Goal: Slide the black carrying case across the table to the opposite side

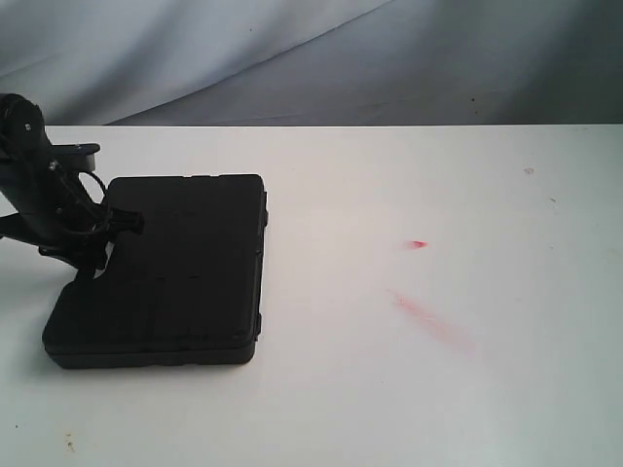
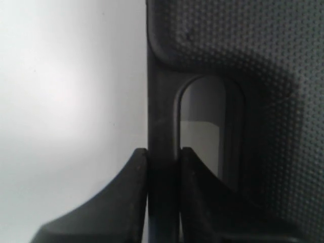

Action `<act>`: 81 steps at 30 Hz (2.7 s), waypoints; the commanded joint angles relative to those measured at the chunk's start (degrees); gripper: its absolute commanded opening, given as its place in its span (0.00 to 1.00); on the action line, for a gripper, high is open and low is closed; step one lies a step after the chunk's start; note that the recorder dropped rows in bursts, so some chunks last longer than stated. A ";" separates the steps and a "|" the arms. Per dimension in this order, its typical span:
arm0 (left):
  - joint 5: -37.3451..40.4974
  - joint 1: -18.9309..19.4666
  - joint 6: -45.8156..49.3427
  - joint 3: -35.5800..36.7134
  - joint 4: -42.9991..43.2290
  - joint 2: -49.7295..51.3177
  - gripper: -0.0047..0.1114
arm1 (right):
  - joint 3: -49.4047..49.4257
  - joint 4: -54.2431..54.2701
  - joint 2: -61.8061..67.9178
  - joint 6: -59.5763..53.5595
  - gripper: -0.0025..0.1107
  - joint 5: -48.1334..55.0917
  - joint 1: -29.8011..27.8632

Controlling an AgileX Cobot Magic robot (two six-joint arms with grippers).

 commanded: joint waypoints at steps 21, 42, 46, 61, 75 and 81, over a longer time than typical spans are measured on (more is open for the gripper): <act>-0.25 0.32 1.07 -0.04 0.36 -0.71 0.45 | 0.23 -0.25 -0.38 0.09 0.02 -0.07 -0.24; 0.17 0.32 1.31 -0.04 0.36 -4.64 0.50 | 0.23 -0.25 -0.38 0.09 0.02 -0.07 -0.24; 0.58 0.32 1.31 -0.04 -0.01 -9.50 0.50 | 0.23 -0.25 -0.38 0.09 0.02 -0.07 -0.24; -4.84 0.32 1.42 18.38 -3.26 -32.41 0.04 | 0.23 -0.25 -0.38 0.09 0.02 -0.07 -0.24; -16.33 0.32 1.42 33.15 -6.43 -51.31 0.04 | 0.23 -0.25 -0.38 0.09 0.02 -0.07 -0.24; -16.27 0.32 1.31 35.35 -7.28 -60.08 0.04 | 0.23 -0.25 -0.38 0.09 0.02 -0.07 -0.24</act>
